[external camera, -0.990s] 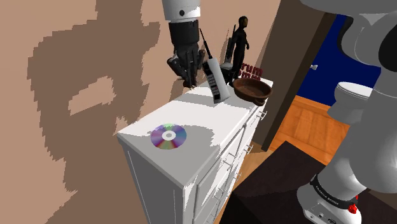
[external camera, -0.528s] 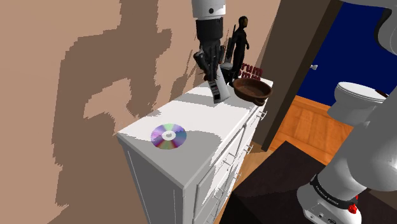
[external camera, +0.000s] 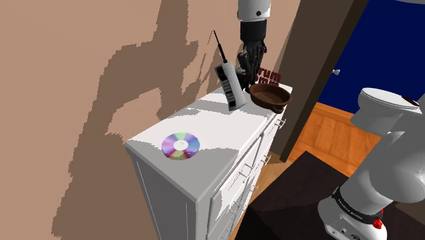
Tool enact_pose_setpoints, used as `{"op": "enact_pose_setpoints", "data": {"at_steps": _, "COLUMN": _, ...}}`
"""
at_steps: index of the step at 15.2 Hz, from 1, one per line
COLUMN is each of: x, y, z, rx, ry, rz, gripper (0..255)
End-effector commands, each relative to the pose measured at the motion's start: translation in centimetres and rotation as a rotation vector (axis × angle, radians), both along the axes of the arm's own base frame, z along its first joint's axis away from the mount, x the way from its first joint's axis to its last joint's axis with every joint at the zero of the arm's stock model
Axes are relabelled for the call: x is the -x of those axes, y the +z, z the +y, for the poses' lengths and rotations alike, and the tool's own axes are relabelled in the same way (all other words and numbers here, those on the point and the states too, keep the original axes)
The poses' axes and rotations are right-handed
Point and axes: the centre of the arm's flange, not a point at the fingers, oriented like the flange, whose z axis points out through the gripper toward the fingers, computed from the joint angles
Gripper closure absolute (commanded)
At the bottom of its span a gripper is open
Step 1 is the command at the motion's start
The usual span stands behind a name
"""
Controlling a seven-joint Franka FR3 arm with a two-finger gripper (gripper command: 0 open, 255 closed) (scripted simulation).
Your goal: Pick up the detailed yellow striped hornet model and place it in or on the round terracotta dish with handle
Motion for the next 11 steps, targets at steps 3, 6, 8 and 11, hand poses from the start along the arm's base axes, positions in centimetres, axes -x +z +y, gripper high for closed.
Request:
{"op": "enact_pose_setpoints", "data": {"at_steps": 3, "x": 0.4, "y": 0.2, "z": -5.2, "rx": -0.001, "ry": 0.002, "rz": 0.000, "gripper": 255}}
{"op": "enact_pose_setpoints", "data": {"at_steps": 6, "x": 0.8, "y": 0.3, "z": -9.1, "rx": -0.001, "ry": 0.002, "rz": 0.000, "gripper": 255}}
{"op": "enact_pose_setpoints", "data": {"at_steps": 8, "x": 1.0, "y": 0.3, "z": -11.8, "rx": -0.001, "ry": 0.002, "rz": 0.000, "gripper": 255}}
{"op": "enact_pose_setpoints", "data": {"at_steps": 11, "x": 1.2, "y": -0.2, "z": -13.7, "rx": -0.001, "ry": 0.002, "rz": 0.000, "gripper": 255}}
